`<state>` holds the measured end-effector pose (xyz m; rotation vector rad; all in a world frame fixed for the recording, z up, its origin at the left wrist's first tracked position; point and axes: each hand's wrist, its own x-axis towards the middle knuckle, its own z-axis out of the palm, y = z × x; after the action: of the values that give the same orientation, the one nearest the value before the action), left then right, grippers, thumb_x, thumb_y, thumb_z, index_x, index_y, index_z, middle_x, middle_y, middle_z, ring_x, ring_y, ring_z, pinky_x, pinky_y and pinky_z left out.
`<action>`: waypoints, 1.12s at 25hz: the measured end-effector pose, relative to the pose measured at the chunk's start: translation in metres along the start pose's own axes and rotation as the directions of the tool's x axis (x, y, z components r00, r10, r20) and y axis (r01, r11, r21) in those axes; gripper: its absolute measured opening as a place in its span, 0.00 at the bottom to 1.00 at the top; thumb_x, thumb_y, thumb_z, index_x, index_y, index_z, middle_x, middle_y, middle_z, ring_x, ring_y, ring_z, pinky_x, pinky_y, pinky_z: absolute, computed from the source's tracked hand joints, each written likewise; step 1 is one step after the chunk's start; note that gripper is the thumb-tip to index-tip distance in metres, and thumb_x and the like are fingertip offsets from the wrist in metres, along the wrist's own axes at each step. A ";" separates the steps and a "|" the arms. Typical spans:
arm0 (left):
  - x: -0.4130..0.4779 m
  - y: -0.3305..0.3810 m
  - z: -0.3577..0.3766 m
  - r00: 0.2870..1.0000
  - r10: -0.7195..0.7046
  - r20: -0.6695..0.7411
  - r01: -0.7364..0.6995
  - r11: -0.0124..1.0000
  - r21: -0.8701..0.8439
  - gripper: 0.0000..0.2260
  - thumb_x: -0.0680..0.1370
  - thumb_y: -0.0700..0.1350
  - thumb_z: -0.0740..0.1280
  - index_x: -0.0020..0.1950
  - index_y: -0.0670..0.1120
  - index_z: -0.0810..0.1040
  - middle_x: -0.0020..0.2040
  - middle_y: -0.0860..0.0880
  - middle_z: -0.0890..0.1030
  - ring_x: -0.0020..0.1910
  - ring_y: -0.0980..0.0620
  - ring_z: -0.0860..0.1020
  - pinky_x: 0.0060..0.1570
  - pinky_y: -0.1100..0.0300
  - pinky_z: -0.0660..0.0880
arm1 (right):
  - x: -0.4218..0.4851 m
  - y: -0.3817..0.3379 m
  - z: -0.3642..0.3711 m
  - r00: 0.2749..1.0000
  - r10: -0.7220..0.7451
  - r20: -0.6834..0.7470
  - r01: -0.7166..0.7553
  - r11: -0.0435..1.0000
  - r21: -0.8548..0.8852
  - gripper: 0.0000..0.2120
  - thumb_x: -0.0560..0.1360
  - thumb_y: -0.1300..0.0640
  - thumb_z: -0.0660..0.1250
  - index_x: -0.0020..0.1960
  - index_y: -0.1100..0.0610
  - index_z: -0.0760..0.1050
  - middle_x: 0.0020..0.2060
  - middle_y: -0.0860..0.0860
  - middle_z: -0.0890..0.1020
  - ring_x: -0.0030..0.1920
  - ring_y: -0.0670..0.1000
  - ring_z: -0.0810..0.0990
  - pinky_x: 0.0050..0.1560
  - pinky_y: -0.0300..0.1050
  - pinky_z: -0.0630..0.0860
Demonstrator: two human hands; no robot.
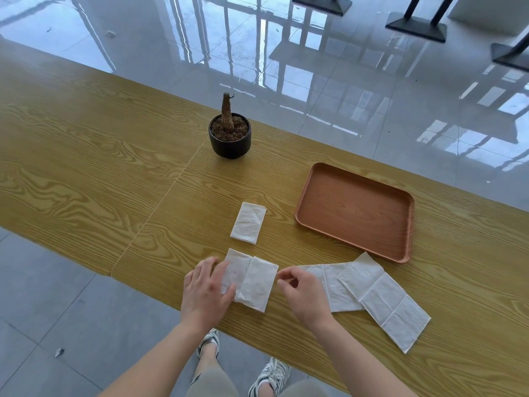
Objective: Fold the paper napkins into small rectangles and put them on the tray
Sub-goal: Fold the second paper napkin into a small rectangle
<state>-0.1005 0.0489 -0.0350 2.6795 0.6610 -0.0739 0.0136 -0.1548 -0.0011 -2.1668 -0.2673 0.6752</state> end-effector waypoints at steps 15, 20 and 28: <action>-0.031 0.010 0.012 0.970 0.241 -0.021 -0.236 0.964 0.121 0.15 0.68 0.49 0.77 0.52 0.51 0.79 0.59 0.46 0.79 0.61 0.44 0.76 0.56 0.48 0.73 | 0.019 -0.003 0.019 0.995 -0.078 0.055 0.095 0.858 -0.505 0.07 0.77 0.52 0.67 0.51 0.53 0.72 0.41 0.50 0.81 0.42 0.54 0.79 0.42 0.50 0.77; -0.029 0.009 0.012 0.960 0.276 -0.047 -0.265 0.950 0.162 0.12 0.71 0.45 0.72 0.53 0.49 0.80 0.58 0.47 0.79 0.59 0.44 0.77 0.56 0.50 0.74 | -0.011 0.015 0.021 0.993 -0.102 0.051 0.114 0.877 -0.467 0.08 0.76 0.53 0.69 0.49 0.50 0.69 0.38 0.46 0.79 0.38 0.50 0.78 0.40 0.49 0.78; -0.035 0.004 0.019 0.931 0.366 -0.003 -0.351 0.894 0.279 0.14 0.77 0.43 0.67 0.63 0.47 0.79 0.65 0.47 0.79 0.67 0.44 0.76 0.62 0.43 0.74 | -0.007 0.018 0.012 0.964 -0.244 0.108 0.257 0.737 -0.625 0.07 0.81 0.53 0.62 0.55 0.51 0.77 0.43 0.47 0.73 0.41 0.51 0.76 0.37 0.46 0.75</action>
<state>-0.1290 0.0234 -0.0468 3.0354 0.1667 0.0092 0.0002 -0.1609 -0.0184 -2.6903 -0.8982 0.4843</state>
